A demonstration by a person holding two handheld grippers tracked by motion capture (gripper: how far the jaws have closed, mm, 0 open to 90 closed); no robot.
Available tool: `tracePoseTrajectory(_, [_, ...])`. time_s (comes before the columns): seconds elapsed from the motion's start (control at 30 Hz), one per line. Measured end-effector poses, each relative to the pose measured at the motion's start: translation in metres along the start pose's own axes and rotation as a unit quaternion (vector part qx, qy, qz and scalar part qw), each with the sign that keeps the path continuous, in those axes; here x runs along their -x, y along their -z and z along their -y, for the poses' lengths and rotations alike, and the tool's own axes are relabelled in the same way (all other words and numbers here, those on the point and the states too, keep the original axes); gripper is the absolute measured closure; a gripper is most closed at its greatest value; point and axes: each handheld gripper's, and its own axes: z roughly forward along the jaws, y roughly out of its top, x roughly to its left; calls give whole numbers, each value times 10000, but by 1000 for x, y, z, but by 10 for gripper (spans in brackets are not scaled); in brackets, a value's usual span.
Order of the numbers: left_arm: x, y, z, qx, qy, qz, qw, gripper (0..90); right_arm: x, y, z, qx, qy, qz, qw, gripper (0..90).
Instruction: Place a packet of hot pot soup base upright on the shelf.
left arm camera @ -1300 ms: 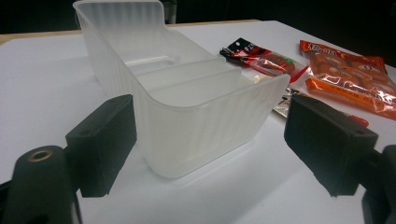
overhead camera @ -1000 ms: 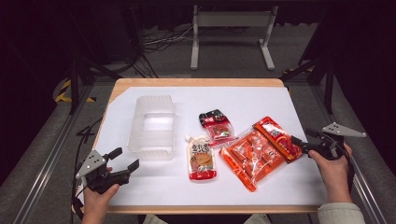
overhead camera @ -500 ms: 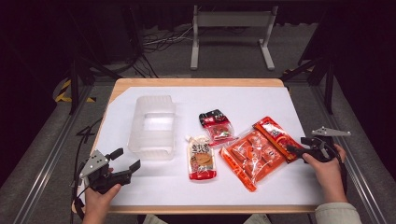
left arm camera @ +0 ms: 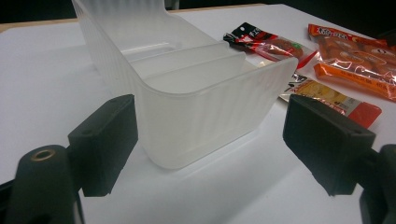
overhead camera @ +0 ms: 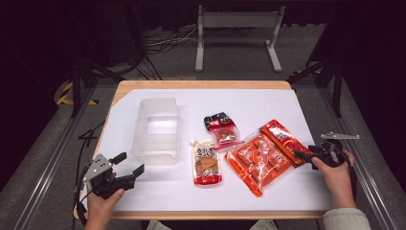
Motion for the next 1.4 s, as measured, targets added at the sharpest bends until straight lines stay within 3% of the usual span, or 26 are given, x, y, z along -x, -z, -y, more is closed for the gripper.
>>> tracePoseTrajectory(0.1, [0, 0, 0, -6, -2, -5, 10000, 188, 1, 1, 0, 46, -139, -213, 9997, 285])
tracePoseTrajectory(0.23, [0, -1, 0, -63, -8, -31, 10000, 190, -4, 7, -1, 221, -16, -54, 9997, 383])
tracePoseTrajectory(0.3, [0, -3, 1, -70, -17, -37, 10000, 190, -6, 10, -2, 313, -86, -374, 9988, 461])
tracePoseTrajectory(0.33, [1, -3, 0, -91, -31, -29, 9999, 190, -9, 11, -3, 398, -100, -593, 9974, 460])
tracePoseTrajectory(0.43, [1, -3, 0, -97, -43, -23, 9999, 190, -14, 10, -4, 405, 52, -585, 9975, 460])
tracePoseTrajectory(0.47, [1, -3, 0, -103, -48, -28, 9999, 190, -17, 8, -5, 419, 122, -694, 9966, 461])
tracePoseTrajectory(0.7, [1, -4, 1, -113, -52, -20, 9999, 190, -18, -1, -2, 447, 103, -977, 9942, 475])
tracePoseTrajectory(0.8, [2, -4, 1, -114, -53, -17, 9999, 190, -18, -9, -1, 255, 150, -944, 9951, 515])
tracePoseTrajectory(0.9, [2, -5, 1, -110, -48, -12, 9999, 189, -18, -12, -1, 192, 260, -832, 9960, 628])
tracePoseTrajectory(1.03, [3, -5, 1, -116, -57, -21, 9999, 189, -19, -14, 0, 242, 411, -565, 9973, 717])
tracePoseTrajectory(1.2, [3, -4, 1, -140, -103, -18, 9998, 189, -19, -16, 2, 326, 555, -415, 9971, 877])
tracePoseTrajectory(1.4, [3, -4, 1, -133, -65, -11, 9999, 188, -21, -15, 2, 306, 591, -335, 9972, 900])
